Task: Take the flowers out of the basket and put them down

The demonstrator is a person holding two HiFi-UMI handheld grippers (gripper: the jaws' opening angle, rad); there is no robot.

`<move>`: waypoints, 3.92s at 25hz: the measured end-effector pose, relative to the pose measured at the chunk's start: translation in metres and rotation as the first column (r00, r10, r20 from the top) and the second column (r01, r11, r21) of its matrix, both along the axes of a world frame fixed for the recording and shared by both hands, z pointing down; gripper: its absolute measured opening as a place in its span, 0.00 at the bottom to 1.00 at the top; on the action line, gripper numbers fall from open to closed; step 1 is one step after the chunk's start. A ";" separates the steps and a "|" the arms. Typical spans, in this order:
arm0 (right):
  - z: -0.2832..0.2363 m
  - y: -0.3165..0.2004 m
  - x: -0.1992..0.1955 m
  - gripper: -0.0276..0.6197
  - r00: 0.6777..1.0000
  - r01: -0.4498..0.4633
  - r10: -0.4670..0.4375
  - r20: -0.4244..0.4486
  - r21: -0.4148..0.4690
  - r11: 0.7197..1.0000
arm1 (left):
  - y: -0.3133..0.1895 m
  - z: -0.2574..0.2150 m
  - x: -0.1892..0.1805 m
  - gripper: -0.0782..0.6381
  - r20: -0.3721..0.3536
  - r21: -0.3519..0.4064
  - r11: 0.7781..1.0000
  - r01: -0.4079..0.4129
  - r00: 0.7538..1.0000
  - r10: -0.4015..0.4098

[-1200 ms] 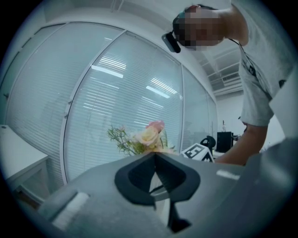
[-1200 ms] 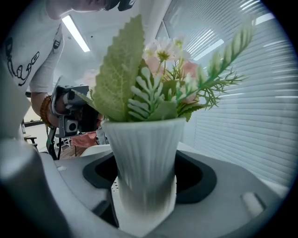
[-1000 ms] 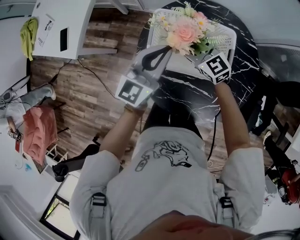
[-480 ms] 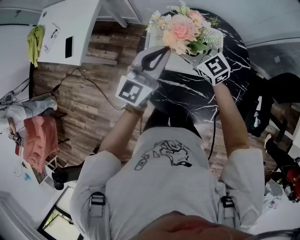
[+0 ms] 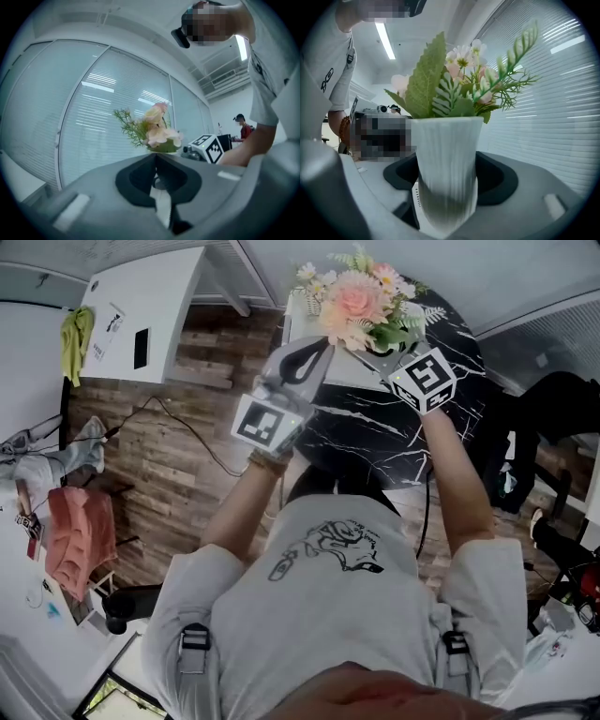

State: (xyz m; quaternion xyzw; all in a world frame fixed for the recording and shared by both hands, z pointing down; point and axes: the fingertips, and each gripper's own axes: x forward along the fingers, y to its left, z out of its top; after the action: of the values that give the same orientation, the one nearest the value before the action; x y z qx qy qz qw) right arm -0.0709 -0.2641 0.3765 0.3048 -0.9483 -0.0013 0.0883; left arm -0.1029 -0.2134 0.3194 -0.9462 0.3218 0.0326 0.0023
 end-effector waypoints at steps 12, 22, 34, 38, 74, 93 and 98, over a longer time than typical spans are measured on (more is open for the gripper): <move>-0.014 0.016 0.019 0.59 0.999 -0.025 0.024 0.020 0.016 1.000 | 0.013 -0.011 0.019 0.12 -0.008 0.016 0.999 -0.028 1.000 0.029; -0.026 0.035 0.071 0.59 0.993 -0.117 0.116 0.011 0.026 0.993 | 0.026 -0.007 0.060 0.12 0.008 0.032 0.993 -0.113 0.994 0.112; -0.037 0.072 0.151 0.59 0.971 -0.241 0.241 0.001 0.042 0.970 | 0.056 -0.016 0.135 0.12 -0.007 0.049 0.969 -0.241 0.970 0.242; -0.038 0.078 0.163 0.59 0.959 -0.283 0.284 -0.009 0.040 0.958 | 0.060 -0.019 0.146 0.12 -0.022 0.040 0.958 -0.284 0.958 0.285; 0.016 0.135 0.294 0.59 0.874 -0.473 0.469 0.123 0.003 0.881 | 0.091 0.035 0.276 0.12 0.015 -0.028 0.881 -0.473 0.881 0.473; 0.102 0.146 0.313 0.59 0.887 -0.417 0.419 0.193 -0.053 0.908 | 0.086 0.126 0.327 0.12 0.019 -0.176 0.862 -0.476 0.873 0.487; 0.133 0.149 0.319 0.59 0.893 -0.409 0.415 0.177 -0.070 0.910 | 0.090 0.156 0.335 0.11 0.022 -0.222 0.856 -0.468 0.875 0.484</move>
State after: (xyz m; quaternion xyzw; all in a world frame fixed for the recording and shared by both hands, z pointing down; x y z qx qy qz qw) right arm 0.2478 -0.1152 0.5090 0.4960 -0.8662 0.0611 0.0017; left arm 0.2319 -0.1230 0.4752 -0.9917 0.0792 -0.0386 -0.0933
